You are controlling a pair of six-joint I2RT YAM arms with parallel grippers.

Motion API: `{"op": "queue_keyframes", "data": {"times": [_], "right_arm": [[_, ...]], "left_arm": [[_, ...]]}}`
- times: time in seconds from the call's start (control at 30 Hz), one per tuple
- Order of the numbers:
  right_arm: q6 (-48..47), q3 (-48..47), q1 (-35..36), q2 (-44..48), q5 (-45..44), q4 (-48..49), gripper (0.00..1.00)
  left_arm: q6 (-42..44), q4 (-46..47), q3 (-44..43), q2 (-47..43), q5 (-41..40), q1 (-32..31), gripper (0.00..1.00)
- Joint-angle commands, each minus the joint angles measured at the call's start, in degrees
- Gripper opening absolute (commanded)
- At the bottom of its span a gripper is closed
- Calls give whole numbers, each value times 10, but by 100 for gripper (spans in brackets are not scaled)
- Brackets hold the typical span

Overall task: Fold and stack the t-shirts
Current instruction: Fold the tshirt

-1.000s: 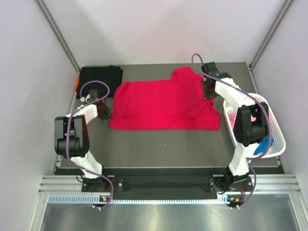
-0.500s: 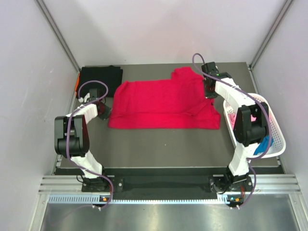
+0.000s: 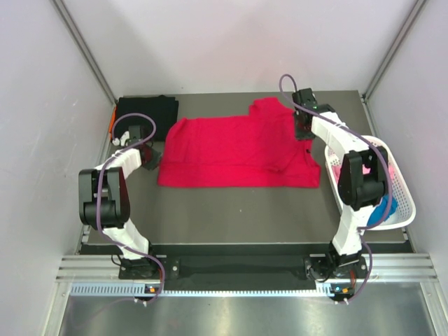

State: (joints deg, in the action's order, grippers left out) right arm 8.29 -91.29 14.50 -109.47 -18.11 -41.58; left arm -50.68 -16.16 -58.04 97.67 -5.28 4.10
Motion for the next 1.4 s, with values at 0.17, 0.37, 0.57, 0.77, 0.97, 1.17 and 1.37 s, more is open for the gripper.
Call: {"op": "queue_keyframes", "data": {"times": [0.17,0.37,0.57,0.77,0.97,1.17,1.37], "right_arm": [[171,77,9,97,179,61,36],[341,246,27,167,229,199,44],[446,299,29,163,238,239,46],[502,318,34,155,211,246,47],[526,311,35,135,207,237,47],[545,309,37,131,186,205,46],[556,306,37,118,184,211,44]], "left_arm": [[82,-26,3,-135,-35,2,27],[124,0,78,-208,85,3,36],[133,13,127,-245,130,2,40],[136,11,128,-238,133,2,40],[136,10,124,-229,136,2,39],[130,-1,120,-228,125,2,39],[129,3,118,-226,123,3,38]]}}
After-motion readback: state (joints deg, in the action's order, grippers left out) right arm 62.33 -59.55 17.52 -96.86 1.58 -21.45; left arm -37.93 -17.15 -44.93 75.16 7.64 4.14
